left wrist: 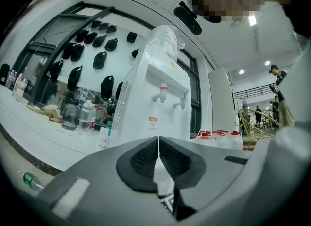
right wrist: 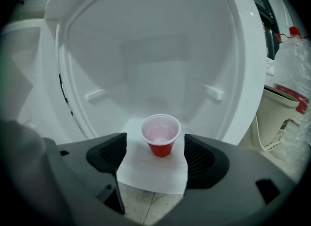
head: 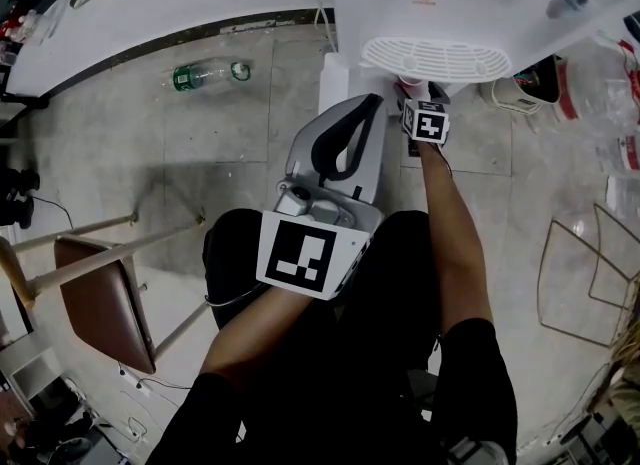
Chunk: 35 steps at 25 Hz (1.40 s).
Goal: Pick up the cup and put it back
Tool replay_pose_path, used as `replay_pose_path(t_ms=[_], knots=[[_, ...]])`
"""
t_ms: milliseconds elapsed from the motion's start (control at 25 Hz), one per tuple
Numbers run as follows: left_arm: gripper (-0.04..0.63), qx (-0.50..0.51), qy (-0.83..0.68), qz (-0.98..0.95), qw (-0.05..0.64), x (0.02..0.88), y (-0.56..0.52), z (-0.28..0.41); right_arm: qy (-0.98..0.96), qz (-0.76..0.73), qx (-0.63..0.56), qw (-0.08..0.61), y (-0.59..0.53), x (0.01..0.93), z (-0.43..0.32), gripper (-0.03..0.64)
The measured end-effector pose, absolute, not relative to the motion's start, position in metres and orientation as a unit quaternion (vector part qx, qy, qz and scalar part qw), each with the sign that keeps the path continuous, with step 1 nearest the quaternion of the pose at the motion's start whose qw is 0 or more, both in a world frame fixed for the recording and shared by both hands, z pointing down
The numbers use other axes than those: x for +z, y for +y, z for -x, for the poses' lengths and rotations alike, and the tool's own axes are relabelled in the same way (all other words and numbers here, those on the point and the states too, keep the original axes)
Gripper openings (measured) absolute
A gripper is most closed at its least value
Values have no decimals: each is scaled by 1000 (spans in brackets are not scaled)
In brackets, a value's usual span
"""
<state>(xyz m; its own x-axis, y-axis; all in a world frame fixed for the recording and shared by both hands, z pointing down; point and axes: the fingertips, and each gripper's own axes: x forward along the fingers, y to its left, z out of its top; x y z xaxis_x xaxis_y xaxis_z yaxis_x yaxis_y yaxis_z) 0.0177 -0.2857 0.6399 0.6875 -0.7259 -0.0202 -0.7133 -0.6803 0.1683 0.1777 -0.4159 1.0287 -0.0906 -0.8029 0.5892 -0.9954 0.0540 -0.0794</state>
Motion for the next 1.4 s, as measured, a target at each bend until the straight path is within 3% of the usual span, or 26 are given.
replay_pose_path(t_ms=[760,1400], knots=[[12,-41,-384,-920,68,640,-285,-14,-685,-659,222,215,-439,1050,-187,337],[9,-48,-383,-920,66,637,-285,-12,-689,-652,219,227,-425,1041,-184,299]])
